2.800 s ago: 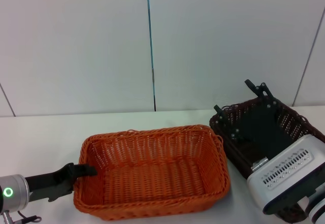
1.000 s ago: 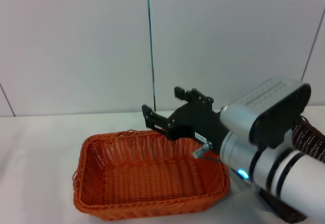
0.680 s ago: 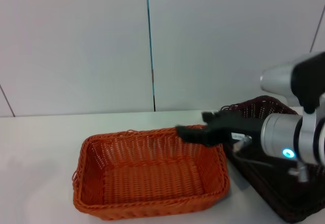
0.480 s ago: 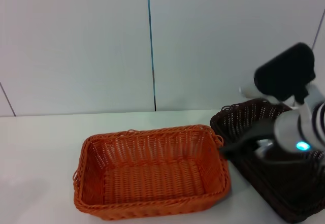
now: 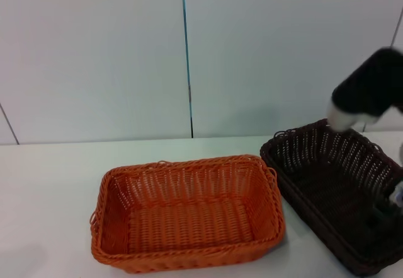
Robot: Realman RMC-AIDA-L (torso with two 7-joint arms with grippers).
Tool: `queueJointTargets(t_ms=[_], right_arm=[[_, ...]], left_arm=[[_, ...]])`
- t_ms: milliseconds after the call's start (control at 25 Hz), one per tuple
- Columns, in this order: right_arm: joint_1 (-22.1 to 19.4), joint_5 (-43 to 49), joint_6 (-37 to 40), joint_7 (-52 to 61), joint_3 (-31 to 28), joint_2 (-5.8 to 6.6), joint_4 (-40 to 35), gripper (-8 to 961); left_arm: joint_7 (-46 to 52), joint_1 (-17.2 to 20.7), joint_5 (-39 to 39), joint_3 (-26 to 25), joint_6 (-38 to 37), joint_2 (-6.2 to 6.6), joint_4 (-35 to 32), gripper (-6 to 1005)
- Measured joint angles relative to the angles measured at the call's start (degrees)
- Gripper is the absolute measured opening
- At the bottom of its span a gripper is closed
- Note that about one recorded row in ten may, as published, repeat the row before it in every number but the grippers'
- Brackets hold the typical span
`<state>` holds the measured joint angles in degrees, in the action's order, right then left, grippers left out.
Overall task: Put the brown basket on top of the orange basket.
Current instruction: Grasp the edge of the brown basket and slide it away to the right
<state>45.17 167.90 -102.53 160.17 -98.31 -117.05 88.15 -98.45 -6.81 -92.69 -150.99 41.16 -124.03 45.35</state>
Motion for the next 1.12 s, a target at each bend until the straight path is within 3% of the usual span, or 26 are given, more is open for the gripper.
queueJointTargets(t_ms=[240,480,720,880,1120], right_arm=[[-0.30,0.00,0.69,-1.82,9.00,0.09,-4.43,828],[-3.28,0.12,1.23,-8.62,17.74,0.09,0.11,828],[-4.89,0.22,0.19,-16.26,18.52,0.65,6.00,827],[-8.96,0.19,-1.70,-21.87,18.54,1.67,12.99,827],[-14.62,0.10,-5.84,-29.09,16.53,1.74,18.15,827]], left_arm=[[-0.09,-0.97,0.08,-0.17,-1.46,0.01,-3.88,920],[-0.42,-1.68,-0.06,-0.03,-3.73,0.25,-4.45,919],[-0.96,-2.13,-0.06,-0.23,-4.58,0.37,-4.03,919],[-1.15,-2.78,0.07,-0.25,-5.22,0.22,-4.64,919],[-1.20,-3.62,0.62,-0.49,-5.09,0.02,-5.78,919]])
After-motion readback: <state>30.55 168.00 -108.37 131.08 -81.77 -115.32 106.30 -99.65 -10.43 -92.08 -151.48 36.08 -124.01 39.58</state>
